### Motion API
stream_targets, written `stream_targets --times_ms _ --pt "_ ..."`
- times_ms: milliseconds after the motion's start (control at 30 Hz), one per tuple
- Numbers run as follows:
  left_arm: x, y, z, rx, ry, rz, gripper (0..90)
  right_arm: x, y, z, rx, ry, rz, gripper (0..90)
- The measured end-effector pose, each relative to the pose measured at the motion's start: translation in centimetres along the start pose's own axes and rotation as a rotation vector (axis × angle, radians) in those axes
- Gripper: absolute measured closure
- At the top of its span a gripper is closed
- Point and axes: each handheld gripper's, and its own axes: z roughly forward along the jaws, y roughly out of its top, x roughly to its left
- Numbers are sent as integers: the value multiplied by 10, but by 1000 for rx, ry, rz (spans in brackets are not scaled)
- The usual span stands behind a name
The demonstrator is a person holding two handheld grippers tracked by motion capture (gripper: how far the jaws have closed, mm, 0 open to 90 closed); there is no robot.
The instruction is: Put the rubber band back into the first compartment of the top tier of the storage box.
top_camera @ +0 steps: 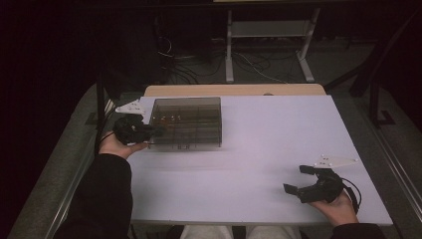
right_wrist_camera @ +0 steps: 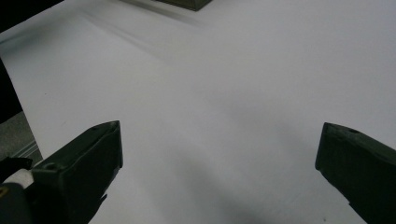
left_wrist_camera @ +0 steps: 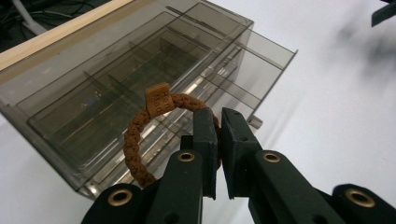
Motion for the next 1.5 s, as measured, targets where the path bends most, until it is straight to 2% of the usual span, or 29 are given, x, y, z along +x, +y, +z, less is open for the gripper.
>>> stream_targets --times_ms 267,533,933,1133,1500 --pt "7 -4 4 19 12 -22 841 0 0 0 2 1 -1 0" --pt "11 -6 6 39 16 -20 840 0 0 0 3 2 -1 0" --pt "15 -16 13 74 10 -27 840 1 0 0 10 4 2 0" --pt "15 -18 17 83 7 -35 840 1 0 1 13 4 2 0" --pt "14 -18 27 119 -11 -23 839 1 0 1 17 6 2 0"
